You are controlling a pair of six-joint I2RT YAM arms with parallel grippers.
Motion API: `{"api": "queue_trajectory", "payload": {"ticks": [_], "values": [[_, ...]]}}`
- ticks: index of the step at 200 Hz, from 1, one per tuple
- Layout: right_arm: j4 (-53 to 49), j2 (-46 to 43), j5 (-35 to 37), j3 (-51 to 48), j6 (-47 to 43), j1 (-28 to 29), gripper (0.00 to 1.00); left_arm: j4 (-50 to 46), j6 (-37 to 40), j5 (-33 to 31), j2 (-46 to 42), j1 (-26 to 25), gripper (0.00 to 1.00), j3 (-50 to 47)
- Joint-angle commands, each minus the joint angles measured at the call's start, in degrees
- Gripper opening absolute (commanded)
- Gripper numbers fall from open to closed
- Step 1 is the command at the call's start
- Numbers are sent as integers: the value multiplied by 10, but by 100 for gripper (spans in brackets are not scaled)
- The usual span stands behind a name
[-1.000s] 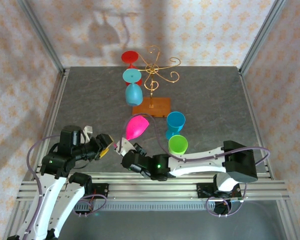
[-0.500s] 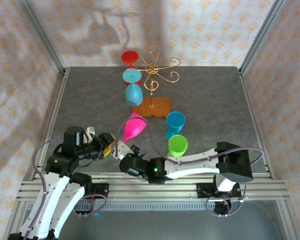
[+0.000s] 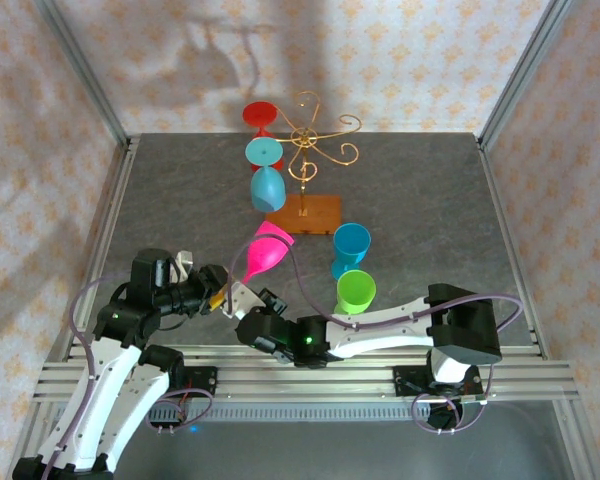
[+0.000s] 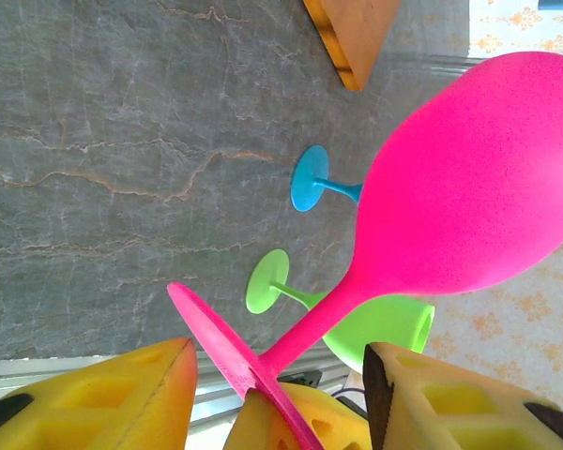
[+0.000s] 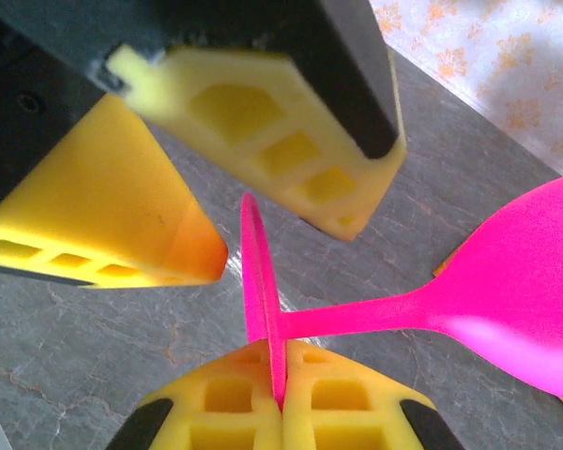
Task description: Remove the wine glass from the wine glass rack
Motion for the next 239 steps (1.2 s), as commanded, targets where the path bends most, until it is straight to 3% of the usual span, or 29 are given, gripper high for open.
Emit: {"api": "queue_trajectory", "payload": {"ticks": [1, 80, 138, 154, 220, 239], "values": [[28, 1, 24, 20, -14, 3, 0, 28, 1, 5, 0, -5, 48, 1], [31, 13, 16, 38, -17, 3, 0, 34, 7, 5, 7, -6, 34, -2], [35, -5, 0, 35, -12, 3, 0, 36, 7, 4, 8, -7, 0, -5], [26, -18, -8, 36, -7, 3, 0, 35, 8, 4, 8, -7, 0, -5], [-43, -55, -33, 56, 19, 3, 30, 50, 10, -3, 5, -7, 0, -9], [-80, -56, -31, 71, 39, 3, 32, 44, 22, -12, 4, -6, 0, -10]]}}
